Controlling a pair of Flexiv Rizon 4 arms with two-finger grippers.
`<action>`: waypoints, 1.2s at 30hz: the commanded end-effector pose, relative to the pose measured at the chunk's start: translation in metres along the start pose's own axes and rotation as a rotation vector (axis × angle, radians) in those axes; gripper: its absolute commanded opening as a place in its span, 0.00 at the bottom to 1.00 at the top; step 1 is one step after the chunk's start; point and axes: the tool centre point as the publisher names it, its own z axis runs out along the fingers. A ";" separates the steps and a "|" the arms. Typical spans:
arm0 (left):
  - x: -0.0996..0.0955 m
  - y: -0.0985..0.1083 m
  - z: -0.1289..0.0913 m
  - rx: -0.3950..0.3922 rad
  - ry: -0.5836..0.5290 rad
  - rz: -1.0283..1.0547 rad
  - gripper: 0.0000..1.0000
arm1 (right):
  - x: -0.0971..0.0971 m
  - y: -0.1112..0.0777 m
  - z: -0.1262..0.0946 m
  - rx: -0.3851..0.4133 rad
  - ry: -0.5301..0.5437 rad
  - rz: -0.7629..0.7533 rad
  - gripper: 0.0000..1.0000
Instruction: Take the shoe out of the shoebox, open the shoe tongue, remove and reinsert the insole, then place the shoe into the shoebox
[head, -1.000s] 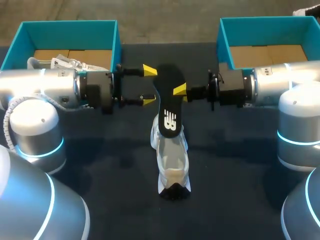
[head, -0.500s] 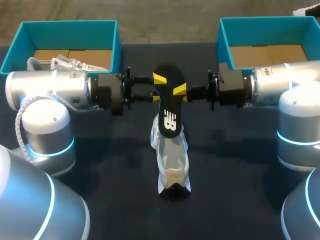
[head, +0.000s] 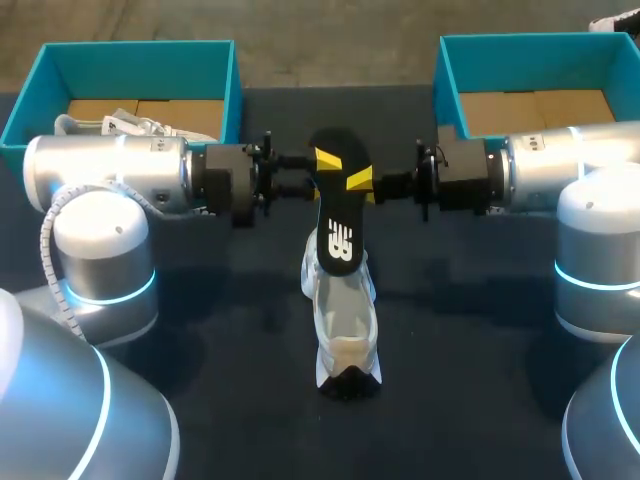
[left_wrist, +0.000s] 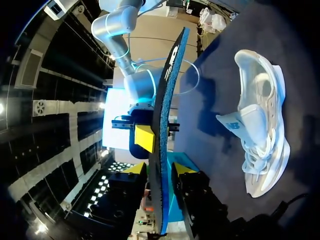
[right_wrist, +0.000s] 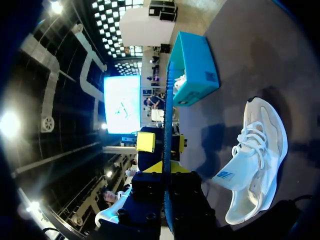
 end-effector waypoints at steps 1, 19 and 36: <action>0.001 0.000 0.000 0.001 -0.002 0.001 0.30 | 0.001 -0.001 0.000 -0.001 -0.006 0.002 0.00; 0.004 -0.004 0.003 0.014 0.001 0.016 0.06 | 0.001 -0.001 0.000 -0.001 -0.006 0.002 0.00; 0.003 -0.009 -0.005 0.023 0.014 0.036 0.00 | -0.004 -0.002 -0.014 -0.013 -0.038 -0.011 1.00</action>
